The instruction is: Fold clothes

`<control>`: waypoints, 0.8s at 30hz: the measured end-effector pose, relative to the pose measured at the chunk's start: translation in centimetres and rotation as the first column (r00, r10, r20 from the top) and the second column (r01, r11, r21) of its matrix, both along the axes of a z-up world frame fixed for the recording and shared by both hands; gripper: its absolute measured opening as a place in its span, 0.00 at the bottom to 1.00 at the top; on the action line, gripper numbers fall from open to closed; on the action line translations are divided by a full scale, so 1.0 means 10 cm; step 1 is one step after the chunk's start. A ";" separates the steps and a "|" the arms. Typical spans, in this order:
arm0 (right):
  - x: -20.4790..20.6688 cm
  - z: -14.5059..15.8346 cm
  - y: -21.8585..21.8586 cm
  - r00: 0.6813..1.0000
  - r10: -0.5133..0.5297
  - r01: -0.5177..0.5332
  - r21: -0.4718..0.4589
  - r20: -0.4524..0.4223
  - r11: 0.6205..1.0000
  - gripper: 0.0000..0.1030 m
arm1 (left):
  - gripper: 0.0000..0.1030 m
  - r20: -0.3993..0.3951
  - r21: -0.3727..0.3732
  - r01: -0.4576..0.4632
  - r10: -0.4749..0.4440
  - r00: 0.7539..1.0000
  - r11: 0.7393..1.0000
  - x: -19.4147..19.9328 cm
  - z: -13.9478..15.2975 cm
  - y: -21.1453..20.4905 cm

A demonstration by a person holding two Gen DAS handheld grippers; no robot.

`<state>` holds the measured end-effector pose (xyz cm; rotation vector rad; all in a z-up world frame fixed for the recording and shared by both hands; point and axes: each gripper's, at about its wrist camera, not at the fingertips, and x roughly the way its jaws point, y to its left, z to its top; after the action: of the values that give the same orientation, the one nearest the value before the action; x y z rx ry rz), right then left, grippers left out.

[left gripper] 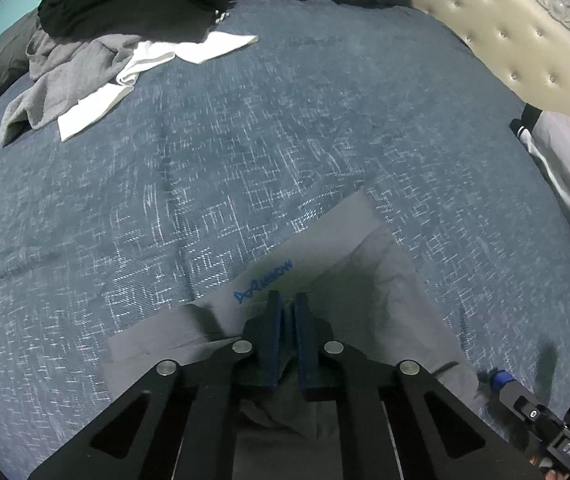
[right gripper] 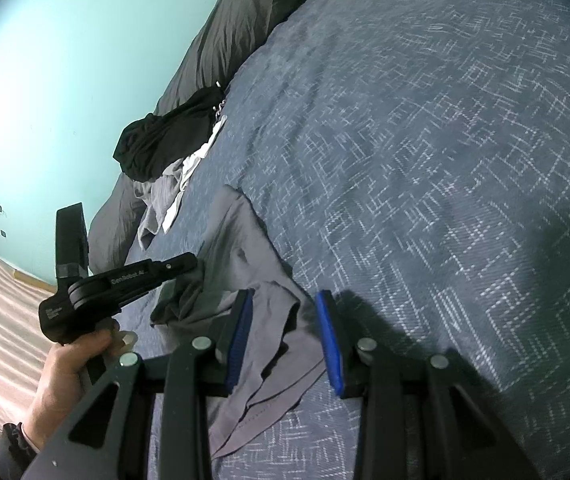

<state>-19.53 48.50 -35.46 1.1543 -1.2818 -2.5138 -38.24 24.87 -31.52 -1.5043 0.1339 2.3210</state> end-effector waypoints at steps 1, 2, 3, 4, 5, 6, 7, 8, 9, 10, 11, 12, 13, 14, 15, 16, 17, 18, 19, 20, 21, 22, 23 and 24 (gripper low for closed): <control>0.00 0.00 0.00 1.000 0.000 0.000 0.000 0.000 1.000 0.32 | 0.05 -0.003 0.008 -0.002 0.002 1.000 1.000 0.01 0.02 -0.01; 0.00 0.00 0.00 1.000 -0.001 0.001 0.000 0.000 1.000 0.32 | 0.05 -0.011 0.019 -0.003 0.003 1.000 1.000 0.02 0.07 -0.02; 0.00 0.00 0.00 1.000 -0.001 0.001 0.000 -0.001 1.000 0.32 | 0.05 -0.018 0.030 -0.003 0.004 1.000 1.000 0.03 0.12 -0.03; 0.00 0.00 0.00 1.000 -0.001 0.001 0.001 -0.001 1.000 0.32 | 0.05 -0.026 0.041 -0.004 0.005 1.000 0.999 0.04 0.17 -0.04; 0.00 0.00 0.00 1.000 0.000 0.000 0.001 -0.001 1.000 0.32 | 0.05 -0.034 0.053 -0.004 0.006 0.999 0.999 0.05 0.22 -0.05; 0.00 0.00 0.00 1.000 0.000 0.000 0.000 -0.003 1.000 0.32 | 0.05 -0.041 0.058 -0.003 0.006 0.999 0.998 0.06 0.26 -0.05; 0.00 0.00 0.00 1.000 0.002 -0.002 -0.003 -0.006 1.000 0.32 | 0.05 -0.049 0.070 -0.002 0.006 0.999 0.998 0.07 0.32 -0.05; -0.01 0.01 -0.01 1.000 0.006 -0.006 -0.009 -0.016 1.000 0.32 | 0.05 -0.058 0.078 -0.005 0.009 0.998 0.997 0.07 0.37 -0.06; -0.01 0.02 -0.01 1.000 0.011 -0.012 -0.009 -0.027 1.000 0.33 | 0.05 -0.066 0.086 -0.007 0.013 0.998 0.996 0.07 0.42 -0.07; -0.01 0.05 -0.03 0.999 0.019 -0.019 0.005 -0.039 1.000 0.36 | 0.05 -0.074 0.093 -0.010 0.017 0.997 0.996 0.07 0.47 -0.08; -0.02 0.09 -0.05 0.998 0.029 -0.028 0.027 -0.052 0.999 0.43 | 0.05 -0.084 0.100 -0.014 0.022 0.996 0.995 0.07 0.52 -0.10; -0.02 0.12 -0.08 0.997 0.039 -0.036 0.039 -0.064 0.999 0.45 | 0.05 -0.092 0.103 -0.016 0.025 0.995 0.995 0.07 0.56 -0.12; -0.03 0.14 -0.10 0.996 0.048 -0.045 0.045 -0.076 0.998 0.45 | 0.05 -0.097 0.105 -0.015 0.025 0.995 0.994 0.07 0.60 -0.13; -0.03 0.15 -0.12 0.995 0.055 -0.051 0.047 -0.079 0.998 0.45 | 0.05 -0.103 0.104 -0.016 0.026 0.994 0.994 0.07 0.63 -0.14; -0.04 0.14 -0.13 0.995 0.060 -0.057 0.048 -0.077 0.997 0.45 | 0.05 -0.105 0.102 -0.016 0.027 0.994 0.995 0.07 0.65 -0.15; -0.05 0.14 -0.15 0.995 0.066 -0.062 0.049 -0.074 0.997 0.45 | 0.05 -0.106 0.101 -0.018 0.029 0.994 0.995 0.07 0.66 -0.16; -0.05 0.14 -0.15 0.995 0.067 -0.064 0.051 -0.071 0.997 0.45 | 0.05 -0.106 0.100 -0.020 0.030 0.994 0.995 0.06 0.67 -0.17; -0.05 0.13 -0.15 0.996 0.066 -0.062 0.054 -0.068 0.997 0.45 | 0.05 -0.106 0.099 -0.021 0.032 0.994 0.995 0.06 0.68 -0.18; -0.06 0.13 -0.15 0.996 0.064 -0.061 0.057 -0.064 0.997 0.45 | 0.05 -0.106 0.099 -0.022 0.032 0.994 0.995 0.05 0.68 -0.18; -0.06 0.12 -0.15 0.996 0.063 -0.059 0.060 -0.061 0.996 0.45 | 0.05 -0.106 0.099 -0.022 0.033 0.994 0.995 0.05 0.68 -0.18; -0.06 0.12 -0.15 0.996 0.062 -0.058 0.063 -0.057 0.996 0.45 | 0.05 -0.105 0.100 -0.023 0.034 0.994 0.995 0.05 0.68 -0.18; -0.07 0.11 -0.15 0.997 0.060 -0.057 0.066 -0.054 0.996 0.45 | 0.05 -0.106 0.101 -0.023 0.034 0.994 0.995 0.05 0.69 -0.18; -0.07 0.11 -0.15 0.997 0.060 -0.057 0.067 -0.052 0.996 0.45 | 0.05 -0.106 0.102 -0.022 0.033 0.994 0.995 0.05 0.69 -0.17; -0.07 0.10 -0.15 0.997 0.061 -0.058 0.066 -0.050 0.996 0.45 | 0.05 -0.107 0.104 -0.021 0.032 0.994 0.994 0.05 0.69 -0.18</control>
<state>-20.21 47.02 -34.47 1.1143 -1.1452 -2.5417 -37.77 23.12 -24.60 -1.3400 0.0224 2.3926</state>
